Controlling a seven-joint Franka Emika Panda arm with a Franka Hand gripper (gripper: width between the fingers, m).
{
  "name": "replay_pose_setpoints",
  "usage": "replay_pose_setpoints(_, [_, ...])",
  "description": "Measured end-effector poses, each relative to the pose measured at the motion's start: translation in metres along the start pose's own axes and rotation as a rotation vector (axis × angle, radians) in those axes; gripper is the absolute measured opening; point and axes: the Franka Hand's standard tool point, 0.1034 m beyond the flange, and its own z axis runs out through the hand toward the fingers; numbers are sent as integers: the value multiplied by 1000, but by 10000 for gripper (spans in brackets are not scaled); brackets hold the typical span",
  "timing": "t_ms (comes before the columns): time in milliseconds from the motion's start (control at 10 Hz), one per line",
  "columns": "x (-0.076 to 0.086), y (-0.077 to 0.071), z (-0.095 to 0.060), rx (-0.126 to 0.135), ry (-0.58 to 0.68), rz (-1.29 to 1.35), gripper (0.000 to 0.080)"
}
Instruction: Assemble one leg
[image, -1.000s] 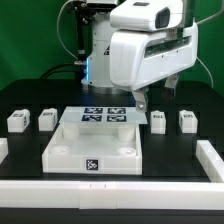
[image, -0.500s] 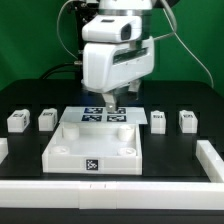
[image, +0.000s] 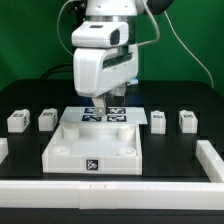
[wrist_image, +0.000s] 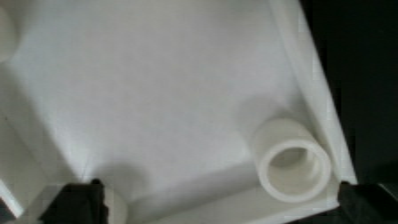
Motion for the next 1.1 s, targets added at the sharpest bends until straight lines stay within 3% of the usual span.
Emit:
replay_pose_setpoints(100, [-7,1,8,-51,22,-143,650])
replay_pose_setpoints(300, [-13,-15,18,-64,23,-264,650])
replay_pose_setpoints(700, [-22,-39,32,-36,19,-289,650])
replay_pose_setpoints(800, [-21,-42,39,-37,25,-289,650])
replay_pose_setpoints(1100, [-28,-51,59,-5,25,-273,650])
